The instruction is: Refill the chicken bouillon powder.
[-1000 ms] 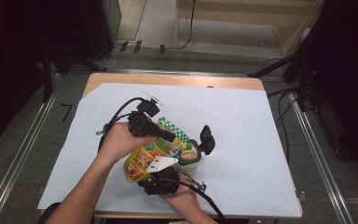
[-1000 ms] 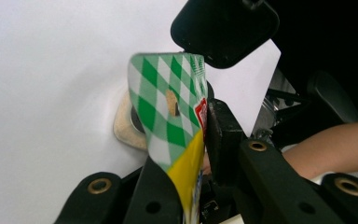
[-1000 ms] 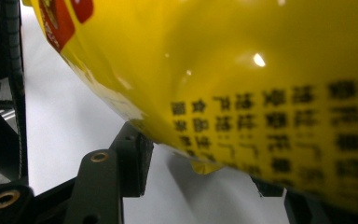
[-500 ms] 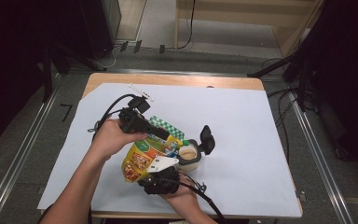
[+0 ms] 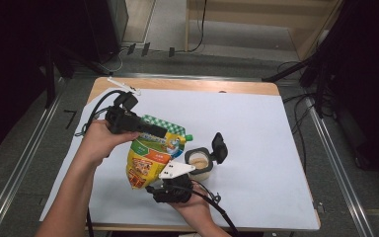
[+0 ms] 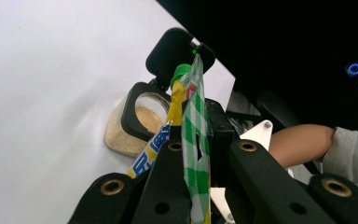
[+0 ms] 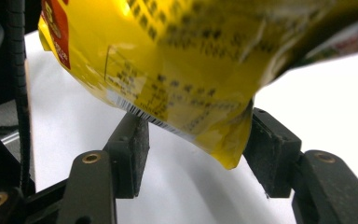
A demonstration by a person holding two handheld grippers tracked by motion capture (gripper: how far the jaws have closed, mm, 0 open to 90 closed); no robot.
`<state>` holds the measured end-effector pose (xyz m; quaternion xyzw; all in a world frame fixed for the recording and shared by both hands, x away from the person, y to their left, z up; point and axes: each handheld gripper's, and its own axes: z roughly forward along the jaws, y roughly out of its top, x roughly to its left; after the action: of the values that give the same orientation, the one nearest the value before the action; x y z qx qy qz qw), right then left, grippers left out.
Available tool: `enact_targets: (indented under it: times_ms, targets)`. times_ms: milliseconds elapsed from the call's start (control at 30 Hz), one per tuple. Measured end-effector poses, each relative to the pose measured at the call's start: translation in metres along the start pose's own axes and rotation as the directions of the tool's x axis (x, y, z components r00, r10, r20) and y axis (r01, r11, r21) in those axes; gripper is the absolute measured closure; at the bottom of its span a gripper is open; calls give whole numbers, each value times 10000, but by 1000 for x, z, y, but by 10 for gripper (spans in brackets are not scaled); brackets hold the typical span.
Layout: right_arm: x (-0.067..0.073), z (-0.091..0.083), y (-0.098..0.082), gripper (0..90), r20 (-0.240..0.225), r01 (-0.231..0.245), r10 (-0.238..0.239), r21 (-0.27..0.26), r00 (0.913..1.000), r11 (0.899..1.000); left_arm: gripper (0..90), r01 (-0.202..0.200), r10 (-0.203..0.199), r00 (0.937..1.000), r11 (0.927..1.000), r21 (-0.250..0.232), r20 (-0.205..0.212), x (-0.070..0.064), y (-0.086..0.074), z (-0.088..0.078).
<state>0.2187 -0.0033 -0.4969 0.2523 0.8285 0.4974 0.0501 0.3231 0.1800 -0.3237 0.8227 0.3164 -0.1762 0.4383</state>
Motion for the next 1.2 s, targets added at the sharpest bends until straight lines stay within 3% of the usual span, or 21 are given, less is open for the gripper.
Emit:
enact_targets:
  times_ms: [133,367,600,633,800,833,1200]
  targets:
    - [-1,-4,3,427,2,-219,219,-280,9998,9994,900,39,-53,9996,9989,-478,-288,0,-2,-14]
    - [-10,-13,9,429,209,-427,437,-461,9988,9980,900,86,-137,9990,9931,-1169,-431,2,-5,-30]
    - [-15,-18,12,439,281,-617,630,-459,9976,9970,900,9,-140,9963,9884,-1519,-852,8,-6,-38]
    - [-14,-18,12,439,258,-601,612,-410,9978,9973,900,5,-218,9920,9856,-1692,-1243,11,-7,-40]
    - [-10,-18,13,441,100,-434,437,-314,9990,9986,900,103,-442,9828,9825,-1858,-1795,21,-8,-42]
    - [-9,-17,13,442,-98,-393,392,-158,9992,9991,900,109,-511,9764,9820,-1885,-2100,26,-6,-42]
    - [-5,-19,13,440,-264,-332,340,312,9991,9990,900,-29,-479,9707,9775,-2110,-2354,47,7,-27]
